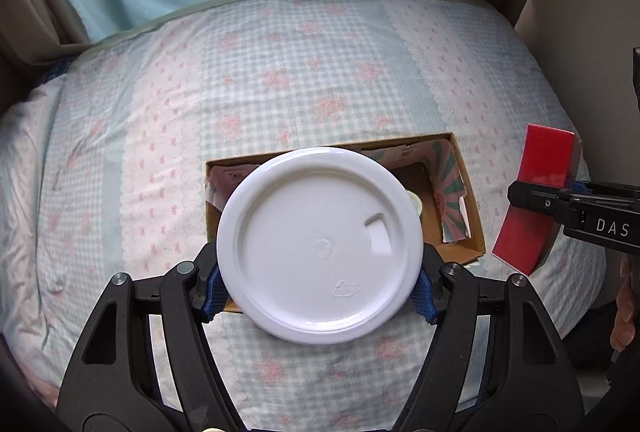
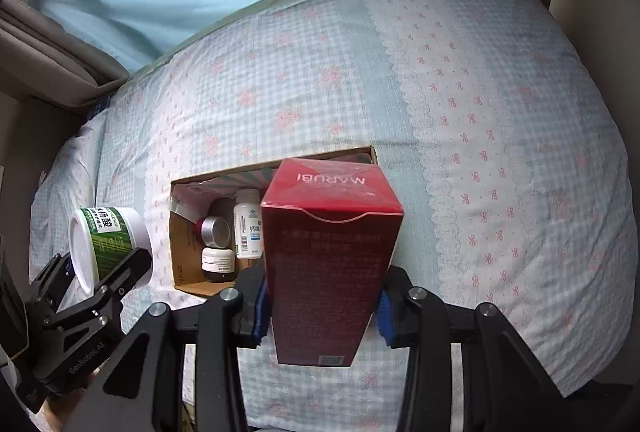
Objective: Organize rigid objects
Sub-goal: 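Carry the green jar with the left gripper while the right gripper carries the red box to the box, then open both grippers to release the green jar and red box inside the box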
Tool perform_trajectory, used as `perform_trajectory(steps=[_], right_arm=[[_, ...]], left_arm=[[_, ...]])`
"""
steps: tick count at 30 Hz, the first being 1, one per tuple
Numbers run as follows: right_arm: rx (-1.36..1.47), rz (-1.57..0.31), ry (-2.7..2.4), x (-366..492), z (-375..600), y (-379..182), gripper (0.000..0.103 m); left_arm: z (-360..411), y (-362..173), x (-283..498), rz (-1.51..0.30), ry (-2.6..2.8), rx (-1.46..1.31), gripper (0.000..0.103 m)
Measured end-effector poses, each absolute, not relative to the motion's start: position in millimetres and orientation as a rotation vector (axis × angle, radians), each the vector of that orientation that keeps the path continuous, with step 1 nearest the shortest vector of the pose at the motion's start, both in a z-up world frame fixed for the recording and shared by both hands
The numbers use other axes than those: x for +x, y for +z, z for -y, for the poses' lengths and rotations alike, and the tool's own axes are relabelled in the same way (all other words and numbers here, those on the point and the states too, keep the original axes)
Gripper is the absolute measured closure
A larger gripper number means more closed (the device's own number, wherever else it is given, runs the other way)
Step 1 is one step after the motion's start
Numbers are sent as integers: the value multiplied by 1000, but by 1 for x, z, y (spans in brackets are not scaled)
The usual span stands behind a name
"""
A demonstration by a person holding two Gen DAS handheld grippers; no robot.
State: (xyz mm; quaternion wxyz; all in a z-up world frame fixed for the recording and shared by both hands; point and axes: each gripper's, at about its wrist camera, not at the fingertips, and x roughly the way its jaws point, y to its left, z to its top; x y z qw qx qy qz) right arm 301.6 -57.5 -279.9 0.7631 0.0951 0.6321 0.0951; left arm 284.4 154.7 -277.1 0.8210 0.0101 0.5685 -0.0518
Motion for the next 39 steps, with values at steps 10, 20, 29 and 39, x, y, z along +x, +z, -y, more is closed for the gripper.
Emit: perform_trajectory(steps=[10,20,29,39], right_arm=[[156,-1560,212,329,48,-361,65],[80,-1618,243,344,47,-390,64],[38,-1574,240,348,47,-376,7],[26,-1515,255,326,50,-346,0]], left_arm=[[-141,-359,327,-1369,-118,61,35],[-125,-394,359,-1446,-158,111,35],[-133,-373,359,-1416,-118,134,0],[-147,-334,331,-1351,-56,107,0]])
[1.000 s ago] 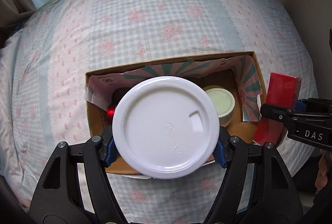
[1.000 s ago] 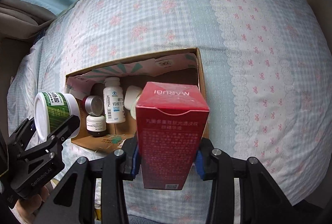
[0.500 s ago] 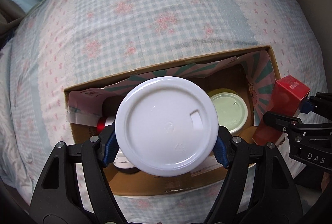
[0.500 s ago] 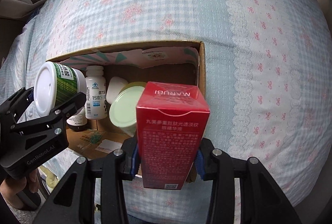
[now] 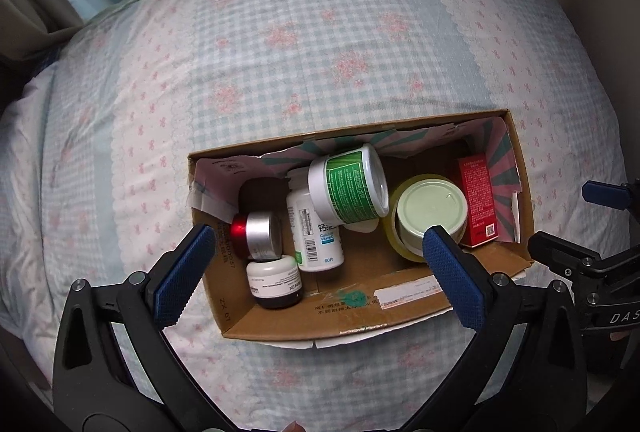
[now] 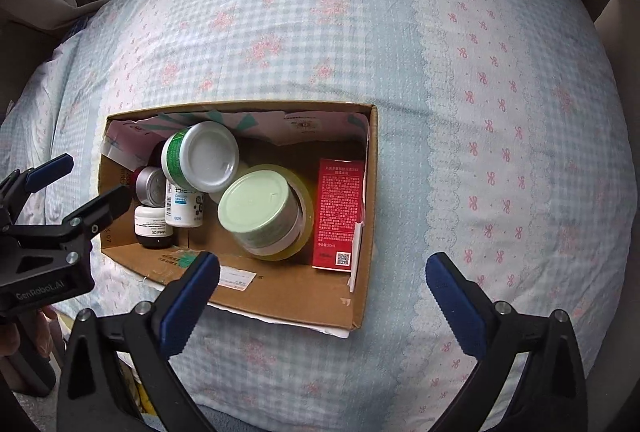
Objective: Organize rigid objects
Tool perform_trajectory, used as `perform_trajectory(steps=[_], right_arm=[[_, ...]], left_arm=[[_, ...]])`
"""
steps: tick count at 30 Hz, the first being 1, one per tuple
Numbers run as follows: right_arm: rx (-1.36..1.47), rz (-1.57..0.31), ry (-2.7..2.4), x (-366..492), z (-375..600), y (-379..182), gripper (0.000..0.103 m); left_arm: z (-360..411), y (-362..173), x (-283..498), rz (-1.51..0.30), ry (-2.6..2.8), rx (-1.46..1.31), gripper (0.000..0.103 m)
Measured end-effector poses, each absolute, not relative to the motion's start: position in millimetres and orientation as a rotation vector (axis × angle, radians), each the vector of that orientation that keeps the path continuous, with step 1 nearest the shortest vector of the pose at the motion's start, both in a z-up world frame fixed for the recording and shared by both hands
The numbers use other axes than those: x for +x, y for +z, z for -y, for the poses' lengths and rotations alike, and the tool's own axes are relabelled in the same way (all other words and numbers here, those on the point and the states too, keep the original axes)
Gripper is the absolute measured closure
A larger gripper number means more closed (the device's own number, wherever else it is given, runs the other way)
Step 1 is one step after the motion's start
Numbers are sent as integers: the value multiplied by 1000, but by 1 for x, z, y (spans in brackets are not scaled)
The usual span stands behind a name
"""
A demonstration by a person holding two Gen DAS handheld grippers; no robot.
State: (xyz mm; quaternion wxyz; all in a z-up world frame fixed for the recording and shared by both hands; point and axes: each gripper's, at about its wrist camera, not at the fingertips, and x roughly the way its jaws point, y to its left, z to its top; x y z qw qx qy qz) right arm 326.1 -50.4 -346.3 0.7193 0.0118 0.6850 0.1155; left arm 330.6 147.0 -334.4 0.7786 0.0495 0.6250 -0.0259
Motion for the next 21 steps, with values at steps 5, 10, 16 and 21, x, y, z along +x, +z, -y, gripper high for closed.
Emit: perform_trajectory(steps=[5,10,16,21], right_arm=[[52,-1459,261,310,51,-317,0],[45,-1384,265,286,52,-277,0],[35,-1273,232,252,61,-212,0],[43,-1123,199,219,72,-136,0]], left_arm=[[-145,-300,307,-1289,-53,100,0],[-147,-261,275,-1226,-56,67,0],[-147,-196,233,-1127,-61,32,0],[-141,-118,193,-979,-67,18,0]])
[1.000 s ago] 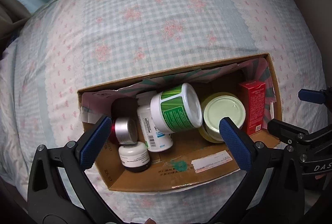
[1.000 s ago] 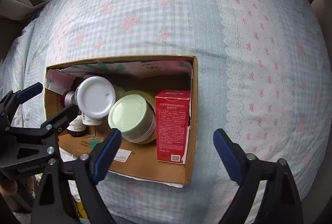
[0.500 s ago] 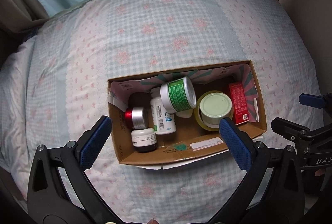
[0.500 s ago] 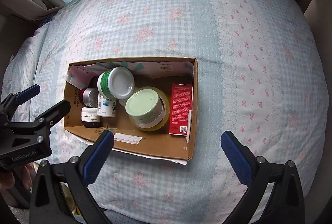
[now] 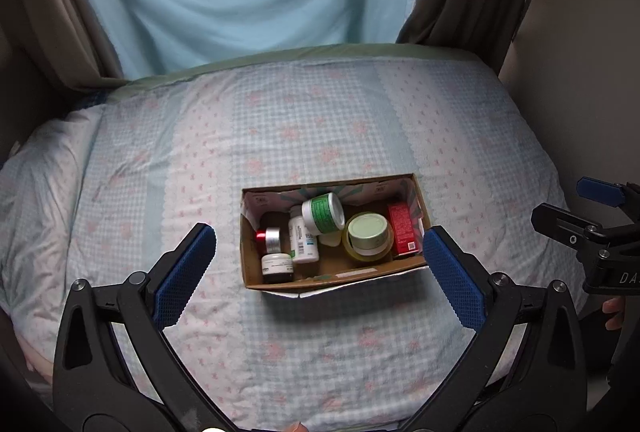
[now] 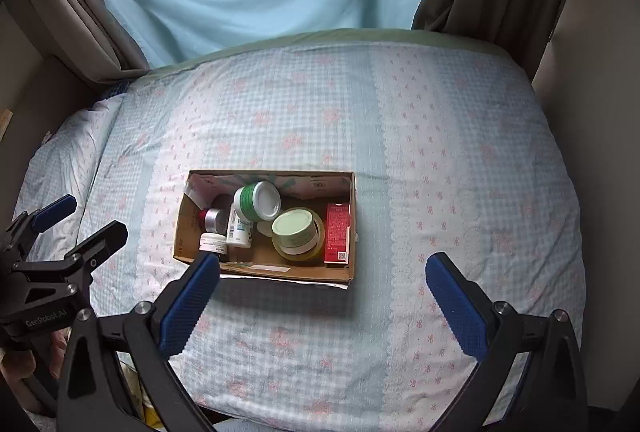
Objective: Organize rigid objects
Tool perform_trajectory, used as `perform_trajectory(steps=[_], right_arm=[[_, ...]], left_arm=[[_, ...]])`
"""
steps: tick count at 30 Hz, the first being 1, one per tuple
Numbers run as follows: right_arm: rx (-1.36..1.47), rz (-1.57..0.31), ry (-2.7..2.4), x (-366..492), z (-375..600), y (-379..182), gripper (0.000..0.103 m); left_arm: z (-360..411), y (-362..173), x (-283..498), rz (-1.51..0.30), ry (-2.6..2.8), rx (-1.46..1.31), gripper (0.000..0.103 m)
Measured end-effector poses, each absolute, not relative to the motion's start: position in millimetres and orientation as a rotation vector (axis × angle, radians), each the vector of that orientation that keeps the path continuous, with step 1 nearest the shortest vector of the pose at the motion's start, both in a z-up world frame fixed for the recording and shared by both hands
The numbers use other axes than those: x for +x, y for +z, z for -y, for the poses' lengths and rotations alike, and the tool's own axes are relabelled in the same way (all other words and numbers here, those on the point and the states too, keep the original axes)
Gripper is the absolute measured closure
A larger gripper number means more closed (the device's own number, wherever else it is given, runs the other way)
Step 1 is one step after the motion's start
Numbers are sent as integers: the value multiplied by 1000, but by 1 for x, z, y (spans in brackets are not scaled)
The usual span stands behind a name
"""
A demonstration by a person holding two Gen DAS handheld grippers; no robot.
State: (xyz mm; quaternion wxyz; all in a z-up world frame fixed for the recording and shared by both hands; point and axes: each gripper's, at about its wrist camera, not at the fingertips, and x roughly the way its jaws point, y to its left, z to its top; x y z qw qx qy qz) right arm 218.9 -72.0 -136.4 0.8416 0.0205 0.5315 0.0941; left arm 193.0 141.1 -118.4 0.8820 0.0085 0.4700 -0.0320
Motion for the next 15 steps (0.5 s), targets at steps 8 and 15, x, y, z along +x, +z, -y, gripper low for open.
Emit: perform_trajectory(steps=[8,15], right_arm=[[39,-843,156,154,108,-26,0],[18,-709,106,110,145,8,0]], left_arm=[[-107,-7,114,-682,-32,36,0],[-73,20,69,-590,-11,-1,0]])
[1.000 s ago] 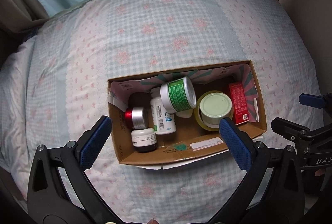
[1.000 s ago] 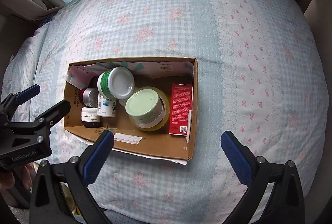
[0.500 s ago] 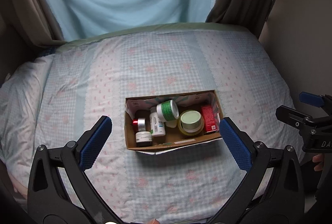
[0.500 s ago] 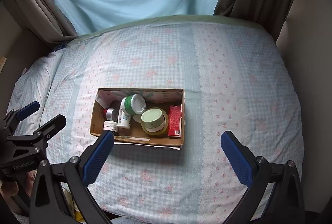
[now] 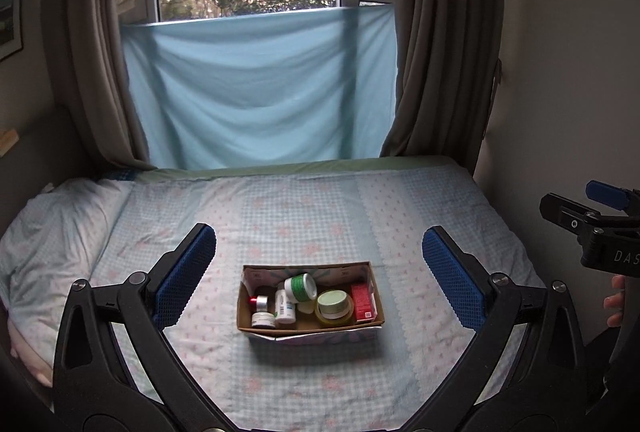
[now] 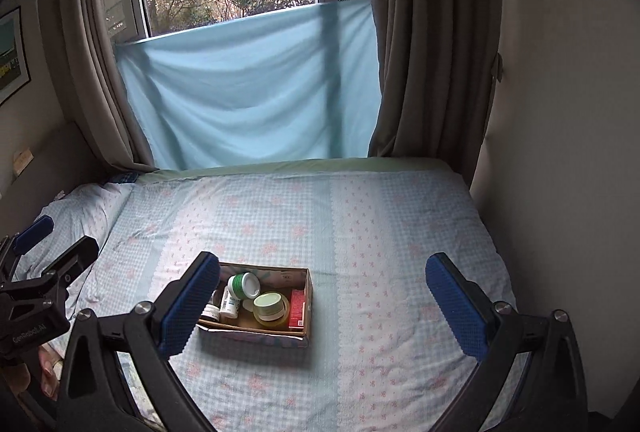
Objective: Organize rigid objects
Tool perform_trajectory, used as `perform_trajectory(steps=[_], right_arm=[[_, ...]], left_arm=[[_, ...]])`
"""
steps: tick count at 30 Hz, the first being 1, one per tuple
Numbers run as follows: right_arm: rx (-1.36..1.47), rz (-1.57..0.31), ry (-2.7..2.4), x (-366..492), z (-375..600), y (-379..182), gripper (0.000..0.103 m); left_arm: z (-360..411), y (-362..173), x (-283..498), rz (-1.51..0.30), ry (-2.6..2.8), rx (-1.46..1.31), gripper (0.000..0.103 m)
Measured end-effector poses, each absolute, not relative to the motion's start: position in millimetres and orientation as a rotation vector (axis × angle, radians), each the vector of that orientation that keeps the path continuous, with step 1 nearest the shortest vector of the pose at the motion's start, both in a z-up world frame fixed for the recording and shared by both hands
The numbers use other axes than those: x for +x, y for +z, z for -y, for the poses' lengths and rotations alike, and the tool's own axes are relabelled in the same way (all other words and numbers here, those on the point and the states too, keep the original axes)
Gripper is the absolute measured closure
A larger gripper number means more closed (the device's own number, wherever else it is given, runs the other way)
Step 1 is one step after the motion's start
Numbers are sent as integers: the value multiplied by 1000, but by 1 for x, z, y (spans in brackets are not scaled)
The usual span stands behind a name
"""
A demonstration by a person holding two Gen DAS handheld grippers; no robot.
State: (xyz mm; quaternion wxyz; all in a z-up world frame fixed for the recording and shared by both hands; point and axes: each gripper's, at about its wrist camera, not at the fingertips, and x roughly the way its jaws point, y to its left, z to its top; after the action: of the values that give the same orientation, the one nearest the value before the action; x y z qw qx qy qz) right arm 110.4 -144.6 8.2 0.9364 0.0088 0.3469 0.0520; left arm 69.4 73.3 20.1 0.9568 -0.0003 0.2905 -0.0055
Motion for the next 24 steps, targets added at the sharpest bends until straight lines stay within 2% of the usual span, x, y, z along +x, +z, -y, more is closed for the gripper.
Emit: perform_trajectory(steps=[24], right_arm=[[0,-624,89,65,180,19,0]], left_arm=[[-41,30,26,-517,13,-7,0]])
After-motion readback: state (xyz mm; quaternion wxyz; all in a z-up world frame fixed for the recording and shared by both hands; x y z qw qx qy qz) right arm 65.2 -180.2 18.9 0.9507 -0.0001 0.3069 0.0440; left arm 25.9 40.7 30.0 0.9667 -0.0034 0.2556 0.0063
